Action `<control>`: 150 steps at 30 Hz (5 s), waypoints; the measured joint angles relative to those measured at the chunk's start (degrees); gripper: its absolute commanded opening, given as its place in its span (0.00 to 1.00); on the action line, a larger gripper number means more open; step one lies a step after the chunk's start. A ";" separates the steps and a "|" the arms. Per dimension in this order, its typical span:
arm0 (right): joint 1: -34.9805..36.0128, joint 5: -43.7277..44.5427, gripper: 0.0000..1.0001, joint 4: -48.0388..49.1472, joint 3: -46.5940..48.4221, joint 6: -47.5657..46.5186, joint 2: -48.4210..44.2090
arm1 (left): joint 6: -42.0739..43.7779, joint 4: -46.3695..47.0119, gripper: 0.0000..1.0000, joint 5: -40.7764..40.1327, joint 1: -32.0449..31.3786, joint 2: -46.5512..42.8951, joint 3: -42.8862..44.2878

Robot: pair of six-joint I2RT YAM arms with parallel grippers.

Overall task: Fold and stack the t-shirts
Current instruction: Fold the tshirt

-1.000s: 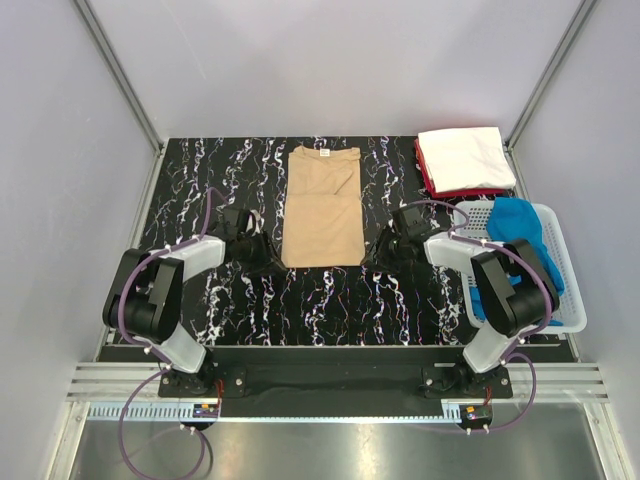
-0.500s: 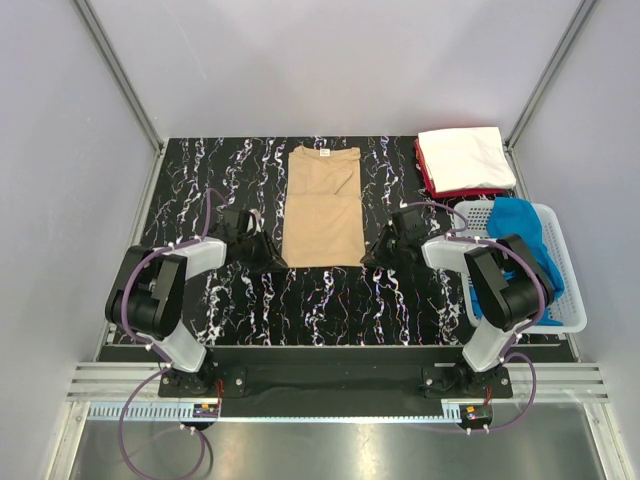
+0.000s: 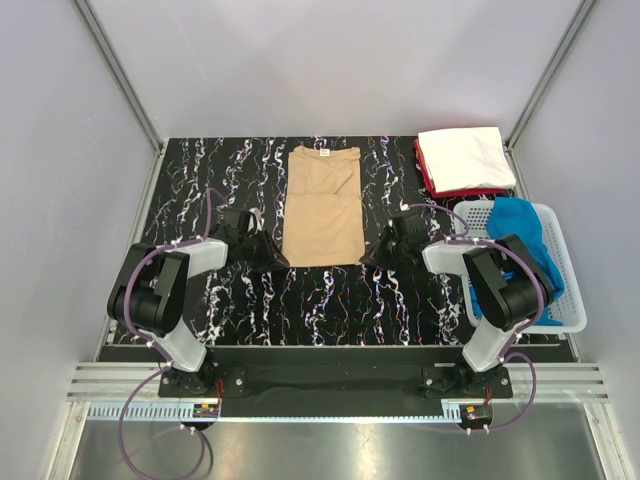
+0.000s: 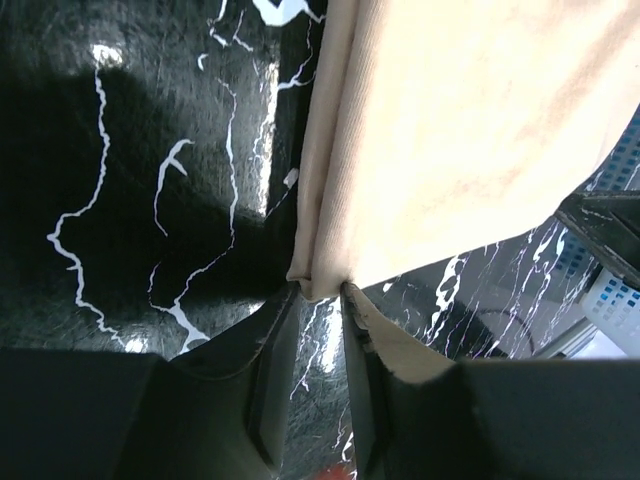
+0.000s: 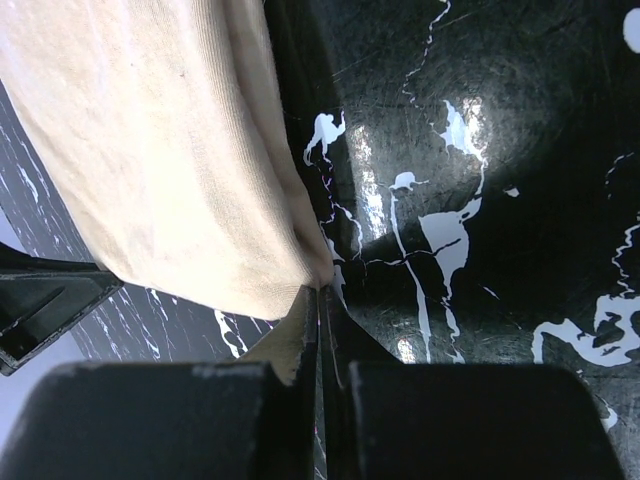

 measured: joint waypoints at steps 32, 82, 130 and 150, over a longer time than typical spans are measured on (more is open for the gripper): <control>-0.13 0.04 0.00 1.18 -1.70 -0.11 -1.16 | 1.07 -2.03 0.06 -14.14 -5.88 -2.19 0.87; -9.33 -0.61 0.00 -26.53 24.57 -9.86 -12.24 | 7.39 -23.28 0.00 -12.52 -7.06 0.85 39.74; -19.71 -24.52 0.15 -37.48 71.47 -25.33 37.20 | 14.45 -4.74 0.29 4.94 0.22 26.51 49.29; -18.14 -25.75 0.10 -35.43 65.72 -24.65 39.65 | 8.02 7.74 0.27 -0.59 -3.78 21.20 26.58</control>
